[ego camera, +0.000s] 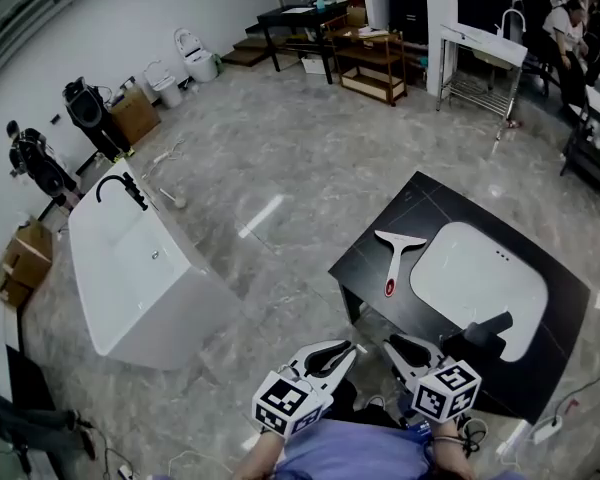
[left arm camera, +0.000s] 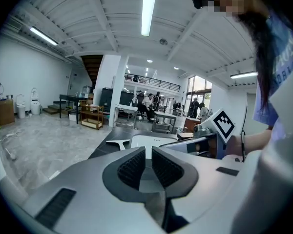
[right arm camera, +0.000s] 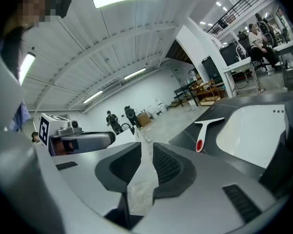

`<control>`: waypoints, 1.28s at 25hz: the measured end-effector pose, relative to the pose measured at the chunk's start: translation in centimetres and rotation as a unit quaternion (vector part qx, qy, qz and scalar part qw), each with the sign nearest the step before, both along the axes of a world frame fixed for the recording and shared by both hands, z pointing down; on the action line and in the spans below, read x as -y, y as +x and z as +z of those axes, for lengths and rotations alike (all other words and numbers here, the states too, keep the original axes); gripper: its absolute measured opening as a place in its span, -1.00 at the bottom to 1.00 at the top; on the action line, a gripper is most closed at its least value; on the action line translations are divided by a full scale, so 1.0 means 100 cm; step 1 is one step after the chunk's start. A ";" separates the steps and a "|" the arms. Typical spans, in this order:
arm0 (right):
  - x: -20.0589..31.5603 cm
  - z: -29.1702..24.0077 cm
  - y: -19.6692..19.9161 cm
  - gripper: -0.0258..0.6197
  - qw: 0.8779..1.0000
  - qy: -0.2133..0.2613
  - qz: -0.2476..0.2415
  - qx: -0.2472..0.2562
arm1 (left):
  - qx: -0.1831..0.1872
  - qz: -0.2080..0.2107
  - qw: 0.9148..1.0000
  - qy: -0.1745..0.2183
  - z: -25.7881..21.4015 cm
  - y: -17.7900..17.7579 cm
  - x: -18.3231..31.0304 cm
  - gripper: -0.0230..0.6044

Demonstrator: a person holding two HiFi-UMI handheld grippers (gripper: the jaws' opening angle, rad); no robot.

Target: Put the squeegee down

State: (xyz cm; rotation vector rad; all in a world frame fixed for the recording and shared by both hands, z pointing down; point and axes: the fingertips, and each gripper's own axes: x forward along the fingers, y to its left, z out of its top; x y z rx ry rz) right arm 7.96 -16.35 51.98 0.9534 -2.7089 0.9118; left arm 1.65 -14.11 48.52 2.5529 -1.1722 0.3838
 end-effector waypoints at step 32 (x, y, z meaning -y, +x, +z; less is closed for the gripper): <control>-0.136 0.000 -0.098 -0.68 0.999 -0.022 -0.024 0.004 | -0.010 -0.061 0.998 -0.006 -0.001 -0.121 -0.145 -0.77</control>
